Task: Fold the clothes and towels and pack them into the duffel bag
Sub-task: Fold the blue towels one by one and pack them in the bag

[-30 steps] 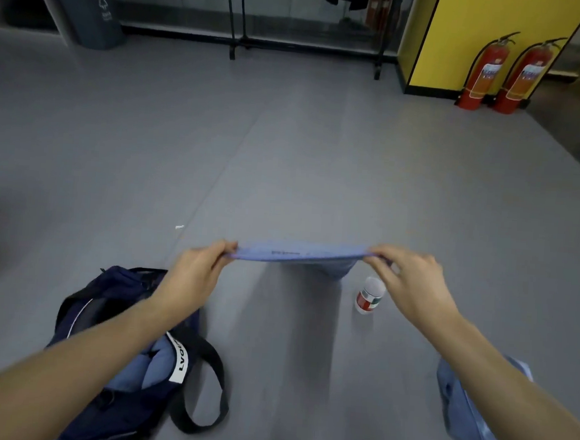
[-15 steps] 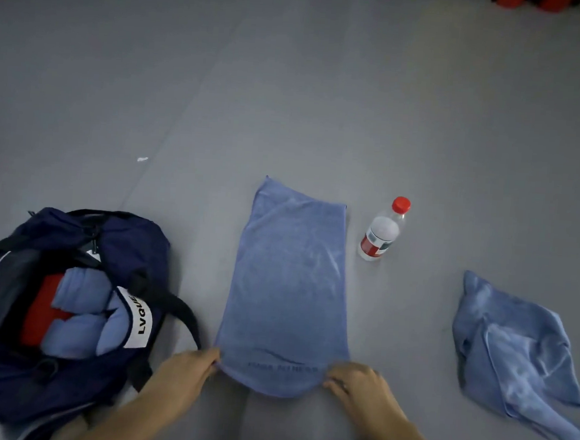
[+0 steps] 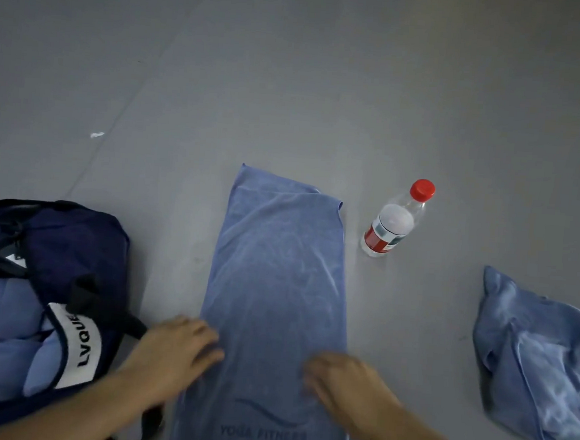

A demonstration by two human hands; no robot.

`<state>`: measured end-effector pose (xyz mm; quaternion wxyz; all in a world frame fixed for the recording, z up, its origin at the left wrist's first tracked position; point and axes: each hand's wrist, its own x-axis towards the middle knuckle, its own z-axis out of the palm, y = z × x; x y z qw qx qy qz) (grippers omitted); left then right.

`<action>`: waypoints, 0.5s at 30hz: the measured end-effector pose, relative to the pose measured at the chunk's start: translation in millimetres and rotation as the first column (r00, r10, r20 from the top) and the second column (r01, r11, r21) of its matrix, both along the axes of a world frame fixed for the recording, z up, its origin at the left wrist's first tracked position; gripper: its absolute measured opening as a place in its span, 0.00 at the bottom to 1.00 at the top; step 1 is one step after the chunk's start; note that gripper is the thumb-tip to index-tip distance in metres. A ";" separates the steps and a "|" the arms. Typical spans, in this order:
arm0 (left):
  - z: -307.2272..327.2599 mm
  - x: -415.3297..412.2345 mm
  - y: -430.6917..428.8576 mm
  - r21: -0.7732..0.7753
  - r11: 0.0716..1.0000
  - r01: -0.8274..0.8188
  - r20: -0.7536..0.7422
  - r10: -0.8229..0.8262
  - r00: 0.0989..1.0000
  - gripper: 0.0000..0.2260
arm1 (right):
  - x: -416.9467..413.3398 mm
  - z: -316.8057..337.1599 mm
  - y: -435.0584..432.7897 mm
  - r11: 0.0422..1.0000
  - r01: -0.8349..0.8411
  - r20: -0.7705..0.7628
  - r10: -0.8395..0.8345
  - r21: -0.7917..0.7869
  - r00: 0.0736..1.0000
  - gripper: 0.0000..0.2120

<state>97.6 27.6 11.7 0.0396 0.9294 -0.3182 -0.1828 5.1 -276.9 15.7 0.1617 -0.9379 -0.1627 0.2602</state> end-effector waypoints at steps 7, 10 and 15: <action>-10.6 184.5 -78.7 -0.127 0.978 -0.164 0.089 0.176 0.980 0.14 | 213.9 7.8 -21.7 0.881 0.471 0.292 -0.460 0.038 0.838 0.13; -11.9 226.7 -103.4 -0.108 0.977 -0.186 0.071 0.195 0.978 0.13 | 260.3 -3.3 -25.8 0.862 0.500 0.346 -0.495 0.082 0.797 0.14; -33.6 256.0 -125.0 -0.089 0.985 -0.147 -0.002 0.147 0.989 0.12 | 283.2 -41.8 -33.3 0.887 0.461 0.163 -0.451 -0.024 0.877 0.17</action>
